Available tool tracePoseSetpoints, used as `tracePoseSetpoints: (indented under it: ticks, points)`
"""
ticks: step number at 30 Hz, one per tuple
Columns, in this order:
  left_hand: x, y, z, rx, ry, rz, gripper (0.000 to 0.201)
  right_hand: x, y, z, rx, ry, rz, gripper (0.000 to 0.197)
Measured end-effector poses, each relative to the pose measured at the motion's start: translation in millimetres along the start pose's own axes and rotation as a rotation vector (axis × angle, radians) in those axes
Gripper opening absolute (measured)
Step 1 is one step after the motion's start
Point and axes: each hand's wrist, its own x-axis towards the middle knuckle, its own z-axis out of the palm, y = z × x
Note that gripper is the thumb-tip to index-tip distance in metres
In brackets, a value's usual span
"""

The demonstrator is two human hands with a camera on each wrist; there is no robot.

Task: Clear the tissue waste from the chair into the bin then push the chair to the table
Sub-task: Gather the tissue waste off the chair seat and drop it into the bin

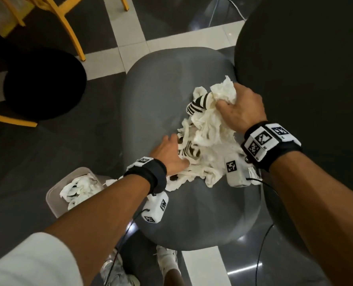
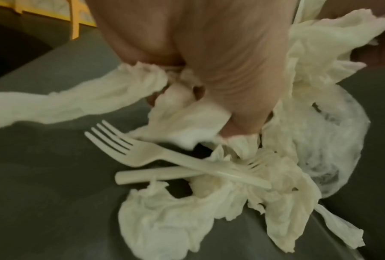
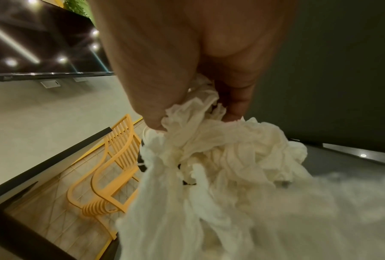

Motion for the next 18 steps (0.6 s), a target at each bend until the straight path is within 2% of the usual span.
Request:
tracePoseSetpoints:
  ticks: [2, 4, 6, 8, 12, 18]
  points:
    - [2, -1, -7, 0.008, 0.039, 0.031, 0.066, 1, 2, 0, 0.019, 0.029, -0.005, 0.029]
    - [4, -5, -13, 0.052, 0.012, 0.057, 0.062, 2, 3, 1, 0.023, 0.042, 0.003, 0.032]
    - [7, -11, -17, 0.098, -0.029, 0.104, 0.039, 2, 1, 2, 0.026, 0.049, 0.002, 0.032]
    - [7, -13, -23, 0.134, -0.006, 0.16, 0.018, 0, -2, 3, 0.041, 0.051, 0.004, 0.03]
    - [1, -14, -58, 0.121, 0.137, 0.159, 0.012, -4, -9, 0, 0.114, 0.083, 0.028, 0.036]
    - [-42, -36, -113, 0.264, 0.083, 0.181, 0.013, -15, -43, 5, 0.118, 0.071, 0.011, 0.042]
